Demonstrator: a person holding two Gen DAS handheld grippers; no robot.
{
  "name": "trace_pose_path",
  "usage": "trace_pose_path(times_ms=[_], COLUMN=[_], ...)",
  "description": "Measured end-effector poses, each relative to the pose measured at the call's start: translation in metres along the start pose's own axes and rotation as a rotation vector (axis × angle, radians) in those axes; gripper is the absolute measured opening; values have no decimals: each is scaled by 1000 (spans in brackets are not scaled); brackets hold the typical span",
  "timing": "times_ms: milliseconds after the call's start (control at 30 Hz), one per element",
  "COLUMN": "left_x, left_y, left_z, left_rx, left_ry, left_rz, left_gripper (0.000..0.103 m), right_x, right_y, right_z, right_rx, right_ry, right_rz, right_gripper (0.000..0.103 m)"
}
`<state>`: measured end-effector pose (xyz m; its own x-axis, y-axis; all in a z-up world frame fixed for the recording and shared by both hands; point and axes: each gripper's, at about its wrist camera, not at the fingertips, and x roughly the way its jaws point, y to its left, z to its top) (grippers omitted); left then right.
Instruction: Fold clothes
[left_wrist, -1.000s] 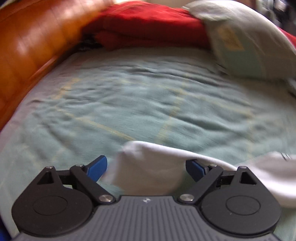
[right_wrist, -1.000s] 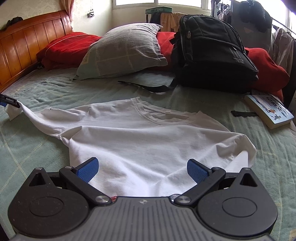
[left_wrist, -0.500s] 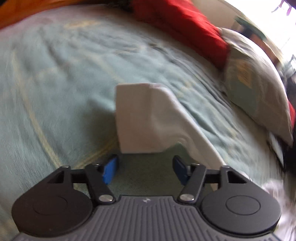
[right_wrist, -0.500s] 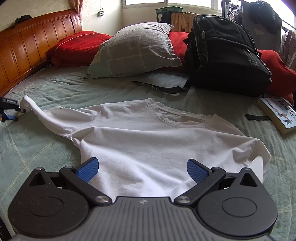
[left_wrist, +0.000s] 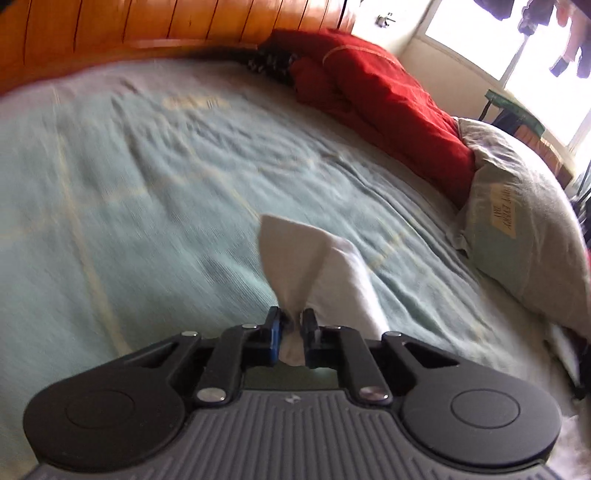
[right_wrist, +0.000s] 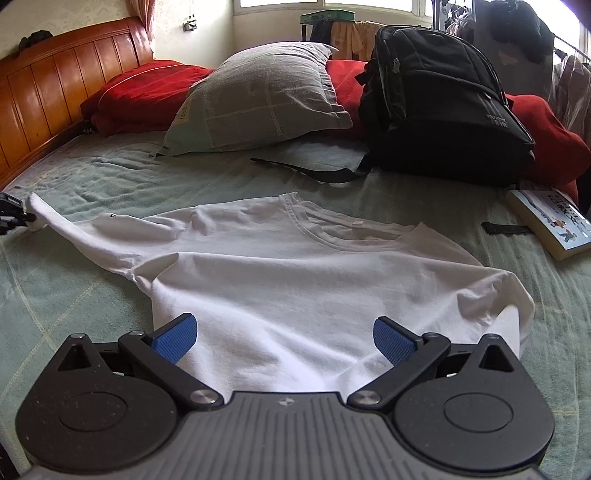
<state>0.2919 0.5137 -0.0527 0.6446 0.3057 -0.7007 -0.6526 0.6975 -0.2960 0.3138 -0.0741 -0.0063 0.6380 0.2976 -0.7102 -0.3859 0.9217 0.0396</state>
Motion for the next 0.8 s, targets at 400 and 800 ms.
trace_pose_path(times_ms=[400, 800], left_x=[-43, -58], left_y=[14, -6], left_z=[2, -25], left_rx=[116, 318], left_ry=[31, 30], left_rz=[95, 297], left_gripper=[4, 60], right_x=[-4, -16], right_y=[2, -6], right_z=[-1, -5], right_rx=[3, -1], right_ry=[-12, -27], right_rz=[19, -2], right_gripper=[103, 103])
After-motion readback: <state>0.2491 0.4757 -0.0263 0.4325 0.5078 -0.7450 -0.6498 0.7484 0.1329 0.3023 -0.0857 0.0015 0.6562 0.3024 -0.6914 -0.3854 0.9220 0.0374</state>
